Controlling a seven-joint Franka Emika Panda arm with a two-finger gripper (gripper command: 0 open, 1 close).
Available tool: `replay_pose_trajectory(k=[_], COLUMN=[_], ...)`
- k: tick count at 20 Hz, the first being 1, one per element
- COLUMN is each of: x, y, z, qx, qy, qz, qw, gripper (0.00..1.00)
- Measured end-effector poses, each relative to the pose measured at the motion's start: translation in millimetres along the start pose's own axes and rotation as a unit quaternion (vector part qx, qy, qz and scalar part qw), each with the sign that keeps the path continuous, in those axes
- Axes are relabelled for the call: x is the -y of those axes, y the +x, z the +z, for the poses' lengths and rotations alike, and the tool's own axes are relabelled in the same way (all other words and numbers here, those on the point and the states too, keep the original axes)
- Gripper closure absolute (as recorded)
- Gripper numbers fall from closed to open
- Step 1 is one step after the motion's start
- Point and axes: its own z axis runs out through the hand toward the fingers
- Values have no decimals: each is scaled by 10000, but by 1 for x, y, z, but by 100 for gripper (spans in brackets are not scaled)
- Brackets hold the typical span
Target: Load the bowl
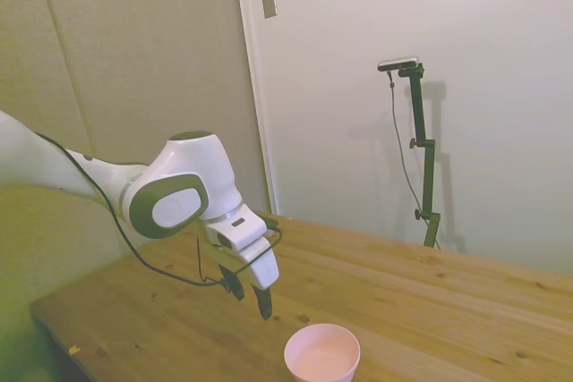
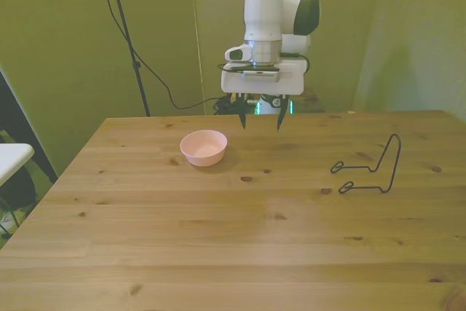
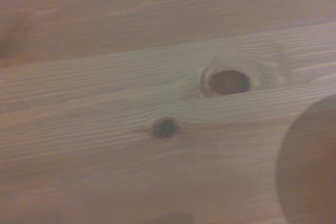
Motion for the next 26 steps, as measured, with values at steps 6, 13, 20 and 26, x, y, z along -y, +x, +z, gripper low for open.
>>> replay_pose_trajectory(k=[6,13,20,26], x=[-20,-20,-12,-9], y=[23,47,59,58], z=[9,18,54,70], qx=[-109,-261,-129,-34], qy=[-141,-269,-436,-433], qz=[326,578,578,547], qw=[9993,9976,9973,9976], gripper=[0,0,100,100])
